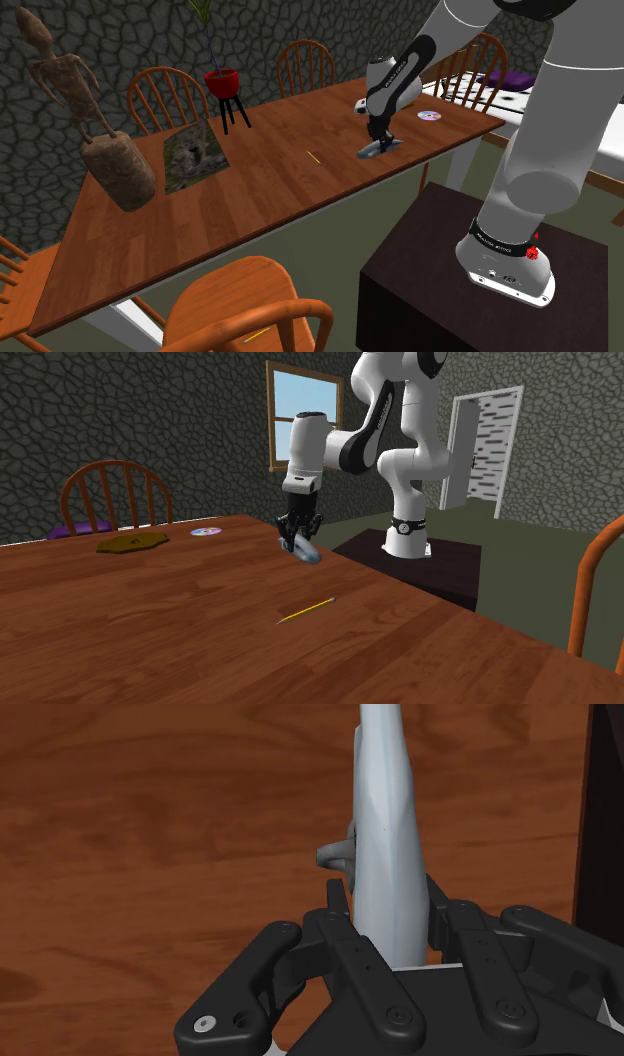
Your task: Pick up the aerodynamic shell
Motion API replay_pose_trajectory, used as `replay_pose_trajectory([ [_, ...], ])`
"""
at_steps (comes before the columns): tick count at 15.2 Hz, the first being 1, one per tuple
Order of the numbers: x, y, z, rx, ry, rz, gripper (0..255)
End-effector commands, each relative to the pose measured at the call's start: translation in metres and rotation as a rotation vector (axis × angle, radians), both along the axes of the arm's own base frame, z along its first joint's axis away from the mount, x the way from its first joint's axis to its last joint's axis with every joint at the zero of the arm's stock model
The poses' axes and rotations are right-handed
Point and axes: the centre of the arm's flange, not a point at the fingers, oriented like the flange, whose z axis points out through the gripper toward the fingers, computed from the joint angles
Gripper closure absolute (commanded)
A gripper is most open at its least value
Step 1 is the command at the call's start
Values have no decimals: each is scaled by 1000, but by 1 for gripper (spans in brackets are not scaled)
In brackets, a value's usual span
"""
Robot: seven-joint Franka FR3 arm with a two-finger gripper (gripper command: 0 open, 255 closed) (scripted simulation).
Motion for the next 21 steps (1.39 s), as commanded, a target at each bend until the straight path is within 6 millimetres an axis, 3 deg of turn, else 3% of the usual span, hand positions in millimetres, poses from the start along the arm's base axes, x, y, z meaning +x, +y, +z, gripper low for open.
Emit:
replay_pose_trajectory([
  [1,0,0,0,0,0,0,255],
  [7,0,0,0,0,0,0,255],
  [21,0,0,74,0,0,0,255],
])
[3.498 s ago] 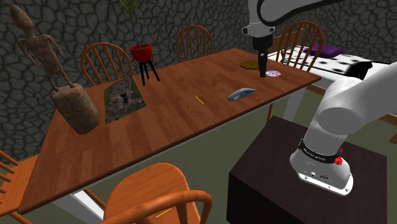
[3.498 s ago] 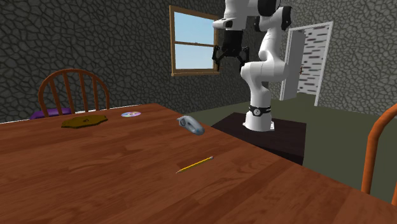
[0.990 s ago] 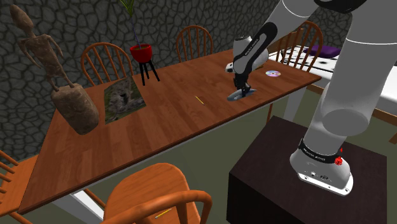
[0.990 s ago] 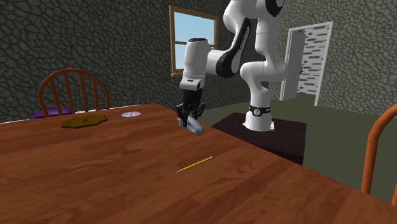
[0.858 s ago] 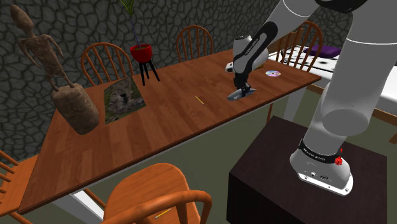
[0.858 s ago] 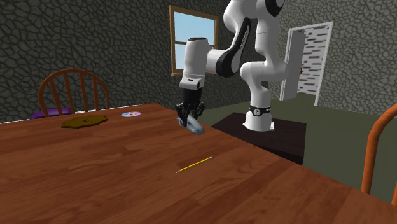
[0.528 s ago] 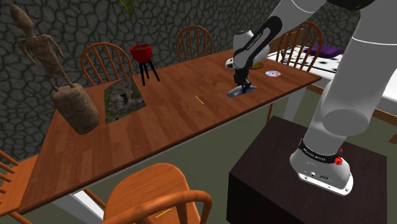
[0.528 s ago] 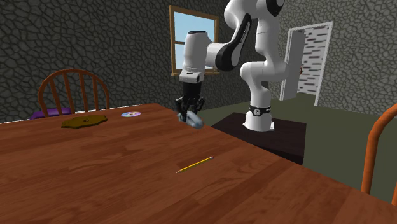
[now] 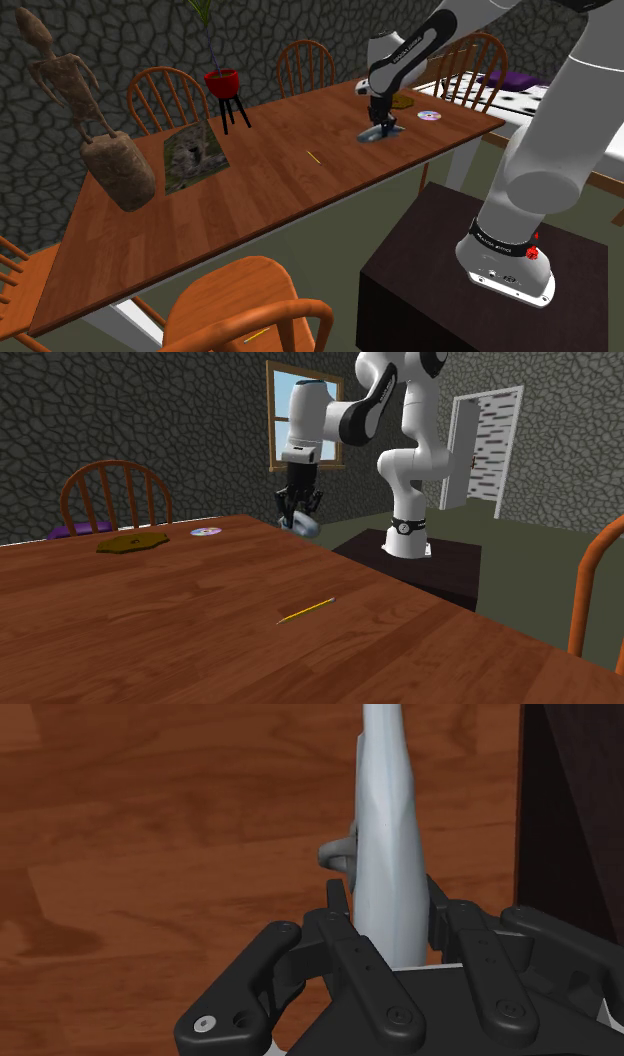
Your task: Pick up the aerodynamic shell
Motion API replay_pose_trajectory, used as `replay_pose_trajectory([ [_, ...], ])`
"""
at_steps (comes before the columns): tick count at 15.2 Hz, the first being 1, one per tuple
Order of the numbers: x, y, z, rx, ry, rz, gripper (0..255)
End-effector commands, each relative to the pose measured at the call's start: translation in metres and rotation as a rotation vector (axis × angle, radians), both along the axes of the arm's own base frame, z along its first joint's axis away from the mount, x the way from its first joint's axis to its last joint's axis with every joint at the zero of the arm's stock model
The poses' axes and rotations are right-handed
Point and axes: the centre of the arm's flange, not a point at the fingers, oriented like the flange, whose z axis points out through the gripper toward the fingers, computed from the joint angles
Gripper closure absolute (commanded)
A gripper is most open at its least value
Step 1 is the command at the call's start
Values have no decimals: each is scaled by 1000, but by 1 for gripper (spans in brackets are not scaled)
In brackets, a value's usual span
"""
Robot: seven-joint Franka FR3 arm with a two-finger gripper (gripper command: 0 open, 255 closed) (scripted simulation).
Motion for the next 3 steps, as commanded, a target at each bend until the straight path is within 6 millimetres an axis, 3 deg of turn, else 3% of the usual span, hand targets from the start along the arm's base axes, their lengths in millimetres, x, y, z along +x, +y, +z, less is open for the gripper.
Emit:
replay_pose_trajectory([
  [1,0,1,11,0,0,0,255],
  [3,0,1,12,0,0,0,255],
])
